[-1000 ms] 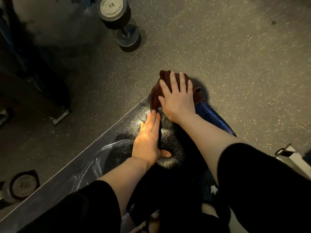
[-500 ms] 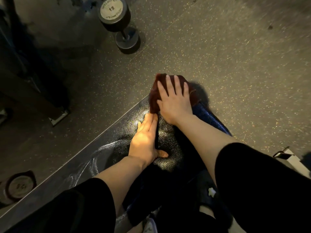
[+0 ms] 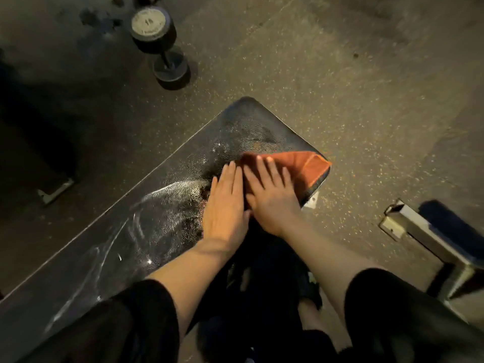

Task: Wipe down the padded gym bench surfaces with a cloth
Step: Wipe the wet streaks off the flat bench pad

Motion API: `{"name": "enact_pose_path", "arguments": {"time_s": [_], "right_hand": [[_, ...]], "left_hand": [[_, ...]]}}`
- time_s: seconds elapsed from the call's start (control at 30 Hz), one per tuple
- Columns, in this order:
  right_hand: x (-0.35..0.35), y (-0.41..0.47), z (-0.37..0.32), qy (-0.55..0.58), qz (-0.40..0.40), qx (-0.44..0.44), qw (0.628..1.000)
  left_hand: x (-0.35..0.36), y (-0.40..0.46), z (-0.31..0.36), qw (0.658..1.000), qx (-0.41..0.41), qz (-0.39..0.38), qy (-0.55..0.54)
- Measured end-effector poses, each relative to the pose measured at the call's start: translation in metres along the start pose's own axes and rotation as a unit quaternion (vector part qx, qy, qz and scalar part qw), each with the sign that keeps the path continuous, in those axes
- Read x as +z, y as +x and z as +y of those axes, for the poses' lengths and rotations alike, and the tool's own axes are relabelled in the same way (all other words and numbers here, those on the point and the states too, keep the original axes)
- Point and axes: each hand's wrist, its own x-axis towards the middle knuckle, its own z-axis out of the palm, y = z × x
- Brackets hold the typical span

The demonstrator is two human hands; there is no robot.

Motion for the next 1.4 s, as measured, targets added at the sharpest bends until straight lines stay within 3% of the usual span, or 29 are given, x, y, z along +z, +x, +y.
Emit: {"name": "enact_pose_path", "arguments": {"time_s": [0.1, 0.2, 0.3, 0.4, 0.5, 0.63, 0.7, 0.77, 0.83, 0.93, 1.03, 1.13, 1.23, 1.3, 1.4], "right_hand": [[-0.005, -0.012, 0.029, 0.003, -0.012, -0.032, 0.999], [-0.008, -0.009, 0.061, 0.019, -0.001, 0.098, 0.995], [0.000, -0.011, 0.041, 0.043, 0.011, 0.144, 0.989], [0.007, -0.034, 0.032, 0.025, 0.016, 0.042, 0.999], [-0.001, -0.039, 0.072, -0.019, -0.007, -0.073, 0.997], [-0.003, -0.006, 0.107, 0.076, -0.012, 0.096, 0.992], [0.005, -0.003, 0.092, 0.069, 0.011, 0.125, 0.990], [0.011, -0.019, 0.071, 0.069, 0.006, 0.087, 0.994], [0.010, -0.040, 0.063, 0.048, -0.013, -0.008, 0.999], [-0.001, -0.033, 0.093, 0.005, -0.027, -0.115, 0.993], [-0.013, -0.003, 0.112, 0.049, -0.032, -0.008, 0.998], [-0.011, 0.004, 0.089, 0.098, -0.008, 0.097, 0.990], [0.005, -0.022, 0.064, 0.024, 0.013, -0.025, 0.999], [0.005, -0.032, 0.070, -0.012, -0.027, -0.127, 0.992], [-0.007, -0.004, 0.093, -0.006, -0.037, -0.143, 0.989]], "left_hand": [[0.011, -0.032, 0.002, 0.999, 0.018, -0.019, -0.023], [0.020, -0.047, -0.001, 0.998, 0.034, -0.028, -0.039], [0.023, -0.051, 0.001, 0.998, 0.030, -0.028, -0.047], [0.025, -0.045, 0.006, 0.999, 0.020, -0.031, -0.039], [0.021, -0.031, 0.012, 0.999, 0.000, -0.046, -0.029], [0.017, -0.023, 0.017, 0.995, -0.031, -0.089, -0.034], [0.017, -0.020, 0.017, 0.994, -0.040, -0.097, -0.028], [0.017, -0.017, 0.019, 0.993, -0.042, -0.106, -0.022], [0.017, -0.016, 0.020, 0.992, -0.048, -0.113, -0.016], [0.020, -0.014, 0.021, 0.992, -0.046, -0.117, -0.006], [0.023, -0.013, 0.021, 0.992, -0.048, -0.116, 0.003], [0.024, -0.013, 0.022, 0.993, -0.050, -0.111, 0.002], [0.025, -0.013, 0.022, 0.993, -0.054, -0.105, 0.002], [0.025, -0.013, 0.022, 0.993, -0.051, -0.105, 0.006], [0.025, -0.014, 0.021, 0.993, -0.052, -0.107, 0.006]]}}
